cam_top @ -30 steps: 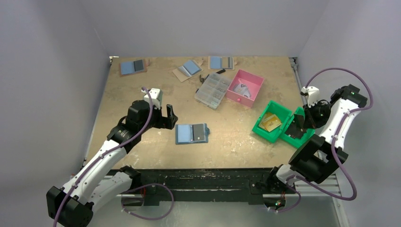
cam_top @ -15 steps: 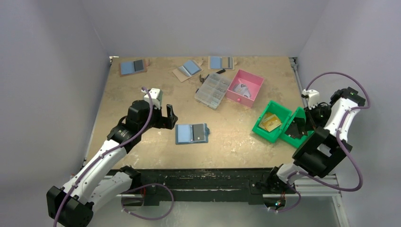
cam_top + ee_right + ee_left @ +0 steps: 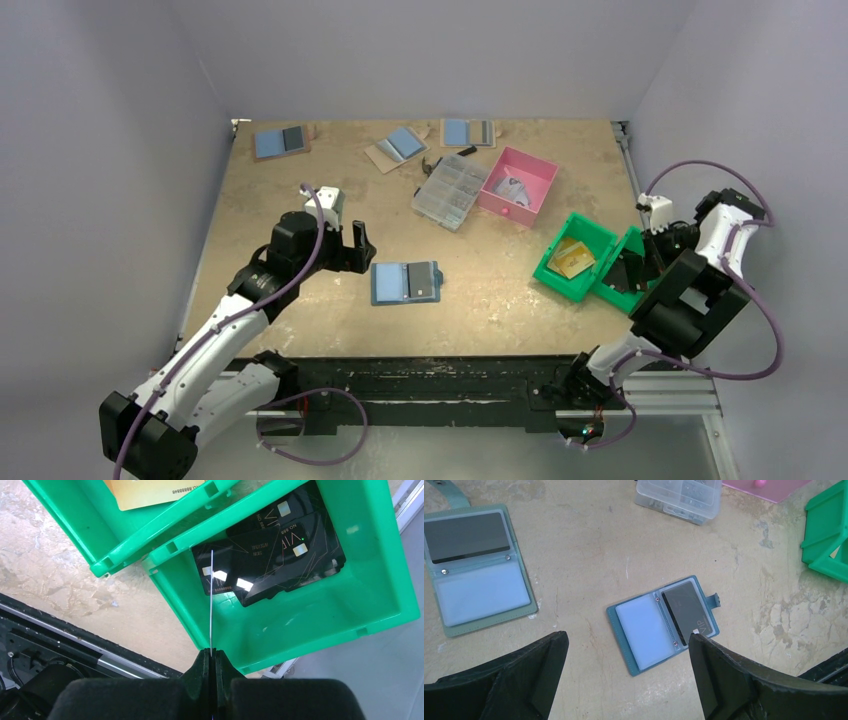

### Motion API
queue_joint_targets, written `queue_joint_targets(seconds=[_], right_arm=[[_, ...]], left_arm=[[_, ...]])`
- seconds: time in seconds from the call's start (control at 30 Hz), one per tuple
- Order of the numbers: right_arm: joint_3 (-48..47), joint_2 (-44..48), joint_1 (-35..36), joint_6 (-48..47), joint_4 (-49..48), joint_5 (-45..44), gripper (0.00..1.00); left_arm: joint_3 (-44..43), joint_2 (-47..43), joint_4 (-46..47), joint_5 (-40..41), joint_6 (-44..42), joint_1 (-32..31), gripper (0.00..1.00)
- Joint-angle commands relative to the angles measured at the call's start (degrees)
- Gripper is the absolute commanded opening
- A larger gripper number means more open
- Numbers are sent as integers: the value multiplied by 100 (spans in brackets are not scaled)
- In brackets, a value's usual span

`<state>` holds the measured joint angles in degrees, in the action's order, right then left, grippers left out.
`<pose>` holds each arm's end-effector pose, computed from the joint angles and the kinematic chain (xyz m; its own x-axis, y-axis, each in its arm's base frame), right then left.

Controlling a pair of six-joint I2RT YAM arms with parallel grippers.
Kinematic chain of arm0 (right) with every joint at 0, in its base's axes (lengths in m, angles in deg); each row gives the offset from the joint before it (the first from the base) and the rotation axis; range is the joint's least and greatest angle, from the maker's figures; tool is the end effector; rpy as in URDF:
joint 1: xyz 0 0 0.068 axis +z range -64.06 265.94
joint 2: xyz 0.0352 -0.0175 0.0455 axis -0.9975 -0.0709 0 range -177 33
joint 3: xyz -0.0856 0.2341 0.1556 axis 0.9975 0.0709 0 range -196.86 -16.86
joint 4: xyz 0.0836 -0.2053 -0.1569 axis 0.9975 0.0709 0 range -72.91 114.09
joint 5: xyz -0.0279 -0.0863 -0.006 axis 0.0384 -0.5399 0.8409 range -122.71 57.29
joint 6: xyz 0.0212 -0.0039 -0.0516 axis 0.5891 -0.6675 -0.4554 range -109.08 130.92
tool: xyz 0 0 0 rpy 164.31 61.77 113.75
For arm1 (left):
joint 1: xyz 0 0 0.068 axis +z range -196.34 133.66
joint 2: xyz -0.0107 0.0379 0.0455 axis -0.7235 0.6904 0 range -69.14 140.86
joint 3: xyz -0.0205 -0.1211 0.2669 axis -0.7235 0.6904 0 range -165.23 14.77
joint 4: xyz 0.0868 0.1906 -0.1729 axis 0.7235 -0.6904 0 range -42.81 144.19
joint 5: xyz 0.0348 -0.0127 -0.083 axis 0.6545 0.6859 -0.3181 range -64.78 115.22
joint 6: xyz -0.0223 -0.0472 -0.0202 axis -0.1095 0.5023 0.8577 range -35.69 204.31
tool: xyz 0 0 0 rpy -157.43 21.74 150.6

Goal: Take the credit cards out of the card holder
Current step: Place the credit card in the storage box.

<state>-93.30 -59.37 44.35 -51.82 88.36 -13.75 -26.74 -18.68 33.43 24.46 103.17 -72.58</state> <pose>0.2324 -0.1895 0.2760 -0.8897 -0.3345 -0.3108 -0.3820 0.9182 0.1052 0.1773 -0.0880 0.2975 -0.5667 -0.0810 -0.8199 0.2844 0.9148 -0.2869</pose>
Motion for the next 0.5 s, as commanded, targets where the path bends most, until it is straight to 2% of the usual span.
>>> queue_joint_targets(seconds=[0.0,0.13,0.47], right_arm=[[23,-129,-25,126,-176,-201,2],[5,-242,-25,223,-278,-325,6],[-1,-142,39,666,-1129,-789,29]], left_arm=[[-114,17,79,58,-74,66,99],[-106,26,80,58,-73,79,99],[-104,61,89,23,-64,101,99]])
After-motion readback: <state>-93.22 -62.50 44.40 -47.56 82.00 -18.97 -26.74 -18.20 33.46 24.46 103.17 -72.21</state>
